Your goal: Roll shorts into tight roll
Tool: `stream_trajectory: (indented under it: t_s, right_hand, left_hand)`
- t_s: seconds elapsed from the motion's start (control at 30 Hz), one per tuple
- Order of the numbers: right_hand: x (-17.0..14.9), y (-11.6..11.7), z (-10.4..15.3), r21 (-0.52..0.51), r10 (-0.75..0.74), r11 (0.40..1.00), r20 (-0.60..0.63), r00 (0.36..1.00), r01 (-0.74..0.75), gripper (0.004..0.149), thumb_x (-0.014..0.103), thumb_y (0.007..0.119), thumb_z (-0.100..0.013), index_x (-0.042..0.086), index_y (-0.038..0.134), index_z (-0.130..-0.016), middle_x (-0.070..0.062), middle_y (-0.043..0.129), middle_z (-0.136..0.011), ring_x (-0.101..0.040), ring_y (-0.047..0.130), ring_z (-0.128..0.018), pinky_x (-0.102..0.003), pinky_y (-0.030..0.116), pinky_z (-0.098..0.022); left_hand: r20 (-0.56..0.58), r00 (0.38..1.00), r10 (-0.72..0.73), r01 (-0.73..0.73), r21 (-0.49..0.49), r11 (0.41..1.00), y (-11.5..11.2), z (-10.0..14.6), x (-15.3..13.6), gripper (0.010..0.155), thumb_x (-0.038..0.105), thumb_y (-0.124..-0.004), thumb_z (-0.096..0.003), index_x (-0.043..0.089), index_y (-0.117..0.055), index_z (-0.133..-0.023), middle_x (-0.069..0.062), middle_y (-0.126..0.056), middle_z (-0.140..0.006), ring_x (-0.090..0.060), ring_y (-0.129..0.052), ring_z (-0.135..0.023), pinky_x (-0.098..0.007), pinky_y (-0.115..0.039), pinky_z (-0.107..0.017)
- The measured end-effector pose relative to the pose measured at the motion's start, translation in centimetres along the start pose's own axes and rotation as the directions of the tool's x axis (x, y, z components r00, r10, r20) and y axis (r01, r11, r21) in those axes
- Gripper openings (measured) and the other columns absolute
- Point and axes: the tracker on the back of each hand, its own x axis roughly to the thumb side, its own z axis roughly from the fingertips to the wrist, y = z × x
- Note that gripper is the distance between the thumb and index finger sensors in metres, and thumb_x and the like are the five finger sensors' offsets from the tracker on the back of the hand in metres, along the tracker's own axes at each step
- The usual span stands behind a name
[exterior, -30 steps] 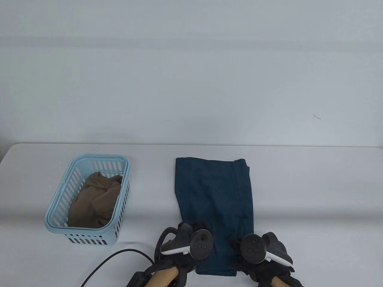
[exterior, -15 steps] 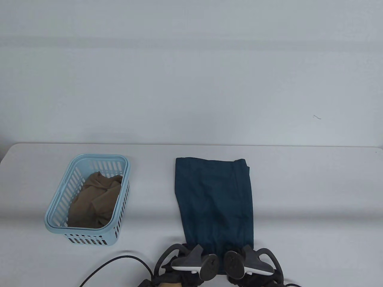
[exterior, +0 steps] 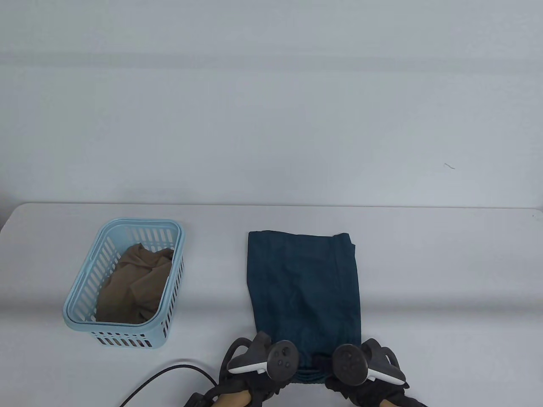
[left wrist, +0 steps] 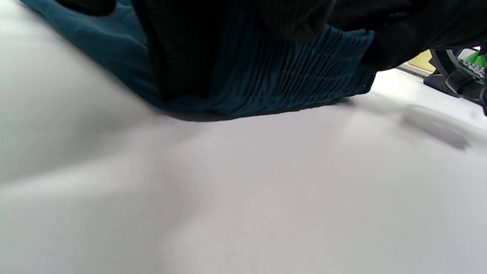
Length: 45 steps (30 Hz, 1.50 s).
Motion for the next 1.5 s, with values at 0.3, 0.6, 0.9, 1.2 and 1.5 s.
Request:
stream_trajectory:
  t_s: [0.3, 0.6, 0.9, 1.2, 1.5]
  right_hand:
    - [0.1, 0.5, -0.8, 0.013, 0.044, 0.999, -0.169, 0.985, -0.043, 0.055, 0.033, 0.056, -0.054, 0.021, 0.050, -0.107, -0.013, 0.059, -0.100, -0.041, 0.056, -0.088, -0.069, 0.028, -0.069]
    - [0.9, 1.2, -0.8, -0.235, 0.174, 0.946, -0.208, 0.962, -0.222, 0.055, 0.031, 0.068, -0.050, 0.020, 0.059, -0.103, -0.011, 0.065, -0.101, -0.037, 0.065, -0.089, -0.066, 0.040, -0.070]
    - [0.9, 1.2, -0.3, -0.256, 0.243, 0.928, -0.139, 0.960, -0.272, 0.044, 0.034, 0.068, -0.049, 0.020, 0.074, -0.090, -0.007, 0.082, -0.091, -0.034, 0.080, -0.084, -0.067, 0.047, -0.069]
    - [1.2, 1.5, -0.5, -0.080, 0.324, 0.940, -0.104, 0.940, -0.333, 0.069, 0.042, 0.077, -0.043, 0.016, 0.055, -0.103, -0.012, 0.059, -0.105, -0.041, 0.053, -0.099, -0.069, 0.035, -0.071]
    - [-1.2, 0.4, -0.4, -0.061, -0.078, 0.996, -0.147, 0.986, 0.070, 0.059, 0.042, 0.059, -0.050, 0.014, 0.066, -0.101, -0.015, 0.060, -0.102, -0.043, 0.052, -0.096, -0.070, 0.032, -0.070]
  left_hand:
    - [-0.095, 0.993, -0.074, 0.078, 0.033, 0.996, -0.3, -0.9, 0.0, 0.053, 0.031, -0.064, -0.0528, 0.015, -0.064, -0.103, -0.014, -0.081, -0.091, -0.037, -0.085, -0.078, -0.074, -0.046, -0.067]
    - [-0.147, 0.949, -0.280, 0.299, 0.132, 0.945, -0.7, -1.7, 1.2, 0.050, 0.031, -0.074, -0.0487, 0.016, -0.066, -0.095, -0.015, -0.072, -0.096, -0.036, -0.081, -0.083, -0.072, -0.048, -0.068]
    - [-0.061, 0.987, -0.148, 0.147, -0.021, 0.989, -0.8, -1.5, -0.1, 0.053, 0.039, -0.065, -0.0521, 0.015, -0.064, -0.100, -0.017, -0.064, -0.104, -0.050, -0.060, -0.099, -0.076, -0.035, -0.067]
    - [-0.026, 0.979, -0.200, 0.195, -0.119, 0.973, -1.6, -1.5, 0.1, 0.077, 0.044, -0.074, -0.0463, 0.006, -0.043, -0.105, -0.023, -0.046, -0.107, -0.055, -0.047, -0.101, -0.075, -0.037, -0.068]
    - [-0.077, 0.992, 0.099, -0.102, -0.036, 0.994, 0.2, -0.6, -2.1, 0.060, 0.039, -0.061, -0.0513, 0.010, -0.067, -0.104, -0.019, -0.071, -0.101, -0.048, -0.067, -0.096, -0.074, -0.041, -0.068]
